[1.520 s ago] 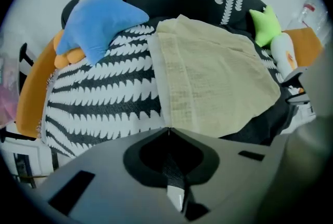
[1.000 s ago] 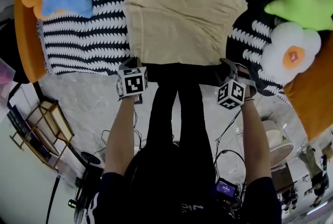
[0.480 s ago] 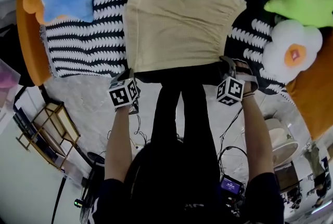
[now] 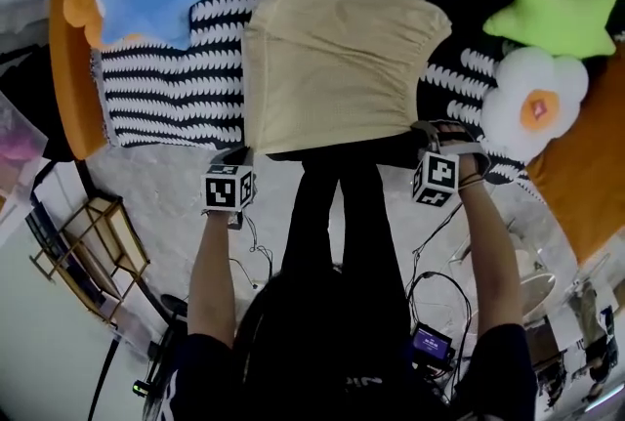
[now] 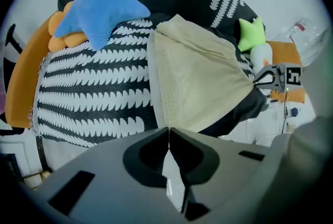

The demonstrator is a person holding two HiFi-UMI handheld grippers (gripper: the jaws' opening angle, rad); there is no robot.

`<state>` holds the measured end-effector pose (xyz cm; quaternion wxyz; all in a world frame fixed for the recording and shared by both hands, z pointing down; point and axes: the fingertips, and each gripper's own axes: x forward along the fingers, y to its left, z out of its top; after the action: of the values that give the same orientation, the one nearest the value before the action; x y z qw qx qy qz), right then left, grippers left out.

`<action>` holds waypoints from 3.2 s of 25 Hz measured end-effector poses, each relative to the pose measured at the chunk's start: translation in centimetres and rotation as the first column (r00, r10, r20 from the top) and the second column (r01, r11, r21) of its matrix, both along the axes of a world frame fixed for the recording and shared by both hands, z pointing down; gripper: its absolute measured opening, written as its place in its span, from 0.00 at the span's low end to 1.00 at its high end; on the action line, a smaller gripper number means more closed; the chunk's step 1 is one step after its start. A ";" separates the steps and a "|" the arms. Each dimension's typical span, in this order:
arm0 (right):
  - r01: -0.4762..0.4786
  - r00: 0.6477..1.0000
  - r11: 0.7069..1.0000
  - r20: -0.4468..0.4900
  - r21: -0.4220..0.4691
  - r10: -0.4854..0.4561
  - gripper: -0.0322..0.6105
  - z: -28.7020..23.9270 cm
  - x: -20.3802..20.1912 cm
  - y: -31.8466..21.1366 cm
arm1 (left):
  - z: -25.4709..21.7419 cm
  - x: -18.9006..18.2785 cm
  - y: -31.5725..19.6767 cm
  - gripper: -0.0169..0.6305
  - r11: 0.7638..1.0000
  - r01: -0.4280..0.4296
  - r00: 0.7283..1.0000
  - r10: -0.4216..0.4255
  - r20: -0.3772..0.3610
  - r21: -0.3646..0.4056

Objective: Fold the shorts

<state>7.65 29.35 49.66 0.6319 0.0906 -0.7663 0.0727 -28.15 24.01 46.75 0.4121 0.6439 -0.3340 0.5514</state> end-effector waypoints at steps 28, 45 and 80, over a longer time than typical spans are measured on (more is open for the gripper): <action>-0.287 0.936 0.906 0.110 -0.312 0.335 0.12 -5.4 -1.1 8.7 | -7.0 -0.3 4.4 0.04 0.983 -0.015 1.000 0.011 -0.022 -0.183; -0.541 0.732 0.740 0.211 -0.399 0.648 0.12 -8.5 6.1 -3.8 | -8.9 10.3 -17.0 0.04 0.987 -0.149 0.989 0.150 0.004 -0.056; -0.857 0.289 0.394 0.325 -0.332 0.901 0.50 0.8 14.2 -15.8 | 0.6 24.4 -34.6 0.55 0.905 -0.214 0.976 0.186 0.111 0.368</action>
<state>21.88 13.55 50.44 0.2908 0.4463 -0.7094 0.4616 -3.76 -10.57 47.38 0.2092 0.7211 -0.3811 0.5395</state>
